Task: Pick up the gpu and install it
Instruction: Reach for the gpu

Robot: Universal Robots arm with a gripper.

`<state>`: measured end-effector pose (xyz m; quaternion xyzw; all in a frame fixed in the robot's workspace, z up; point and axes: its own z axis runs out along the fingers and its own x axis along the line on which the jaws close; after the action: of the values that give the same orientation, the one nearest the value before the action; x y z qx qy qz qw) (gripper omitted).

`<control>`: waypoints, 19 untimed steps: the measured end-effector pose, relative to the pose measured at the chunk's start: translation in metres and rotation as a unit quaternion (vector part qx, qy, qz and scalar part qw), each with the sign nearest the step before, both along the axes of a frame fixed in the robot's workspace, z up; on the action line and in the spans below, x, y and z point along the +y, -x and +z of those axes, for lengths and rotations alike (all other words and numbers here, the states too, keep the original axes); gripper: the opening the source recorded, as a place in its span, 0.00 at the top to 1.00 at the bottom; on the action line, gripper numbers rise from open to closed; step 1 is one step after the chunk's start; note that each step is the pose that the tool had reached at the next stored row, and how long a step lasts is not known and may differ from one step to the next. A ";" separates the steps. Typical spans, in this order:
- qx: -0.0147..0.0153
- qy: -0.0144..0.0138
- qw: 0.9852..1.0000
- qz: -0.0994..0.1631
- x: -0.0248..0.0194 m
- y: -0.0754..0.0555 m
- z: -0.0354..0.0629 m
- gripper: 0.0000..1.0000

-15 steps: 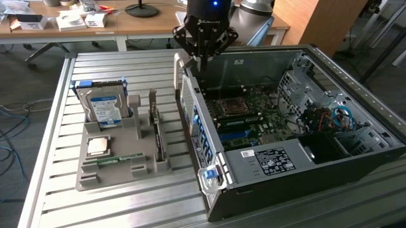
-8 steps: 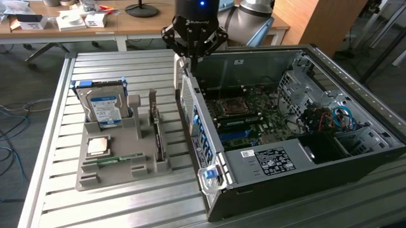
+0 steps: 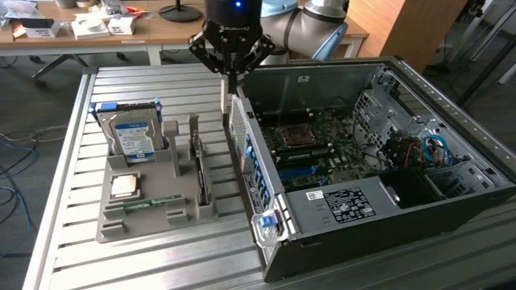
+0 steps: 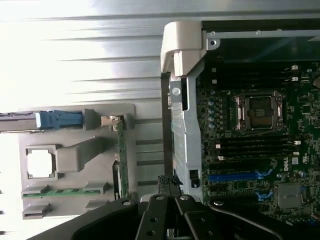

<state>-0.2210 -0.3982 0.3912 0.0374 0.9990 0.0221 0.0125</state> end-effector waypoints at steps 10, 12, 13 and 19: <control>0.000 0.000 1.000 0.000 0.0009 0.025 -0.0009 0.89; 0.000 0.000 1.000 0.000 0.0011 0.029 -0.0011 0.89; 0.000 0.000 1.000 -0.001 0.0012 0.031 -0.0011 0.89; 0.000 0.000 1.000 -0.001 0.0016 0.045 -0.0016 0.89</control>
<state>-0.2658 -0.3966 0.3896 0.0386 0.9989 0.0221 0.0125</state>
